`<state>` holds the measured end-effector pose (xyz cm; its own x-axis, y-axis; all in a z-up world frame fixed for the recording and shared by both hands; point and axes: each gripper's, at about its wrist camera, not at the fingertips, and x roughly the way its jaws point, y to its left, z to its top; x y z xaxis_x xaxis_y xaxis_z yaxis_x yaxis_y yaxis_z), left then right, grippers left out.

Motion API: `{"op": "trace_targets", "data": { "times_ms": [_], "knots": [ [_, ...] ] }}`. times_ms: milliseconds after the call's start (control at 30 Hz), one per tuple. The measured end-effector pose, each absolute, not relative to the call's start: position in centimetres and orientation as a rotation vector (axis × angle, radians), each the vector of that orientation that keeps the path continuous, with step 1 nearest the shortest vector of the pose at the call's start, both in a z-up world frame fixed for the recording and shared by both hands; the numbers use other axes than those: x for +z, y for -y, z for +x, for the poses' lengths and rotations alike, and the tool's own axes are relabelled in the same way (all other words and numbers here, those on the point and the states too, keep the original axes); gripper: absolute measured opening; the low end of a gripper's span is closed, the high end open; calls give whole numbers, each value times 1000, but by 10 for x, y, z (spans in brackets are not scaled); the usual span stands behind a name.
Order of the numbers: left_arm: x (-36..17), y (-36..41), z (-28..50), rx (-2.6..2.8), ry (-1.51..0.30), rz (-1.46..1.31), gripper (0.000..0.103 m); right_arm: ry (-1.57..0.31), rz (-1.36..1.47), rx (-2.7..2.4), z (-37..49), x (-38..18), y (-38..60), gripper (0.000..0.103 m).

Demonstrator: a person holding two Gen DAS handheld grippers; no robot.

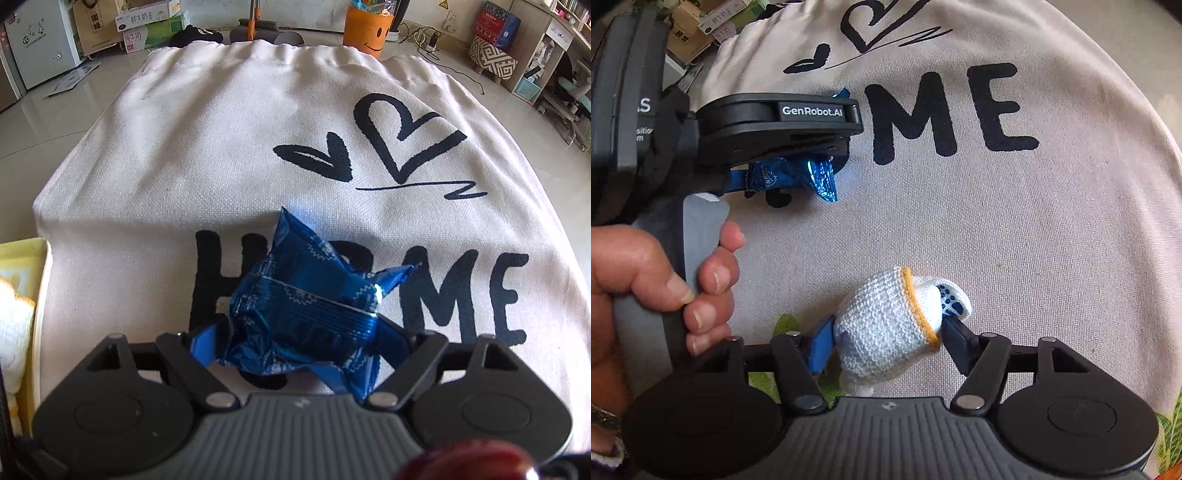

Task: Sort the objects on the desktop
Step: 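Grasp a blue foil packet with the left gripper while the right grasps the white glove, then lift the blue packet with the left gripper while the right lifts the white glove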

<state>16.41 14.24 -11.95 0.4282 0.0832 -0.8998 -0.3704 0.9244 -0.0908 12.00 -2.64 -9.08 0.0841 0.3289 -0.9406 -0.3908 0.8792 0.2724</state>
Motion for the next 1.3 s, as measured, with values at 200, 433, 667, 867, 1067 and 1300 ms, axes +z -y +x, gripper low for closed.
{"op": "trace_targets", "data": {
  "times_ms": [200,433,667,867,1067,1300],
  "knots": [
    [-118,-155,151,315,-1110,-311,82,-1345,-1,491,133,-84,41,56],
    [-118,-166,131,325,-1150,-321,83,-1334,86,427,151,-85,32,57],
    [-123,-164,129,338,-1169,-295,99,-1366,110,382,157,-94,28,76],
    [-128,-155,129,350,-1172,-220,102,-1367,51,387,151,-96,26,80],
    [-128,-155,128,371,-1162,-223,103,-1343,-22,404,145,-98,16,83],
    [-126,-155,127,385,-1154,-230,103,-1322,-92,421,140,-101,7,89]
  ]
}}
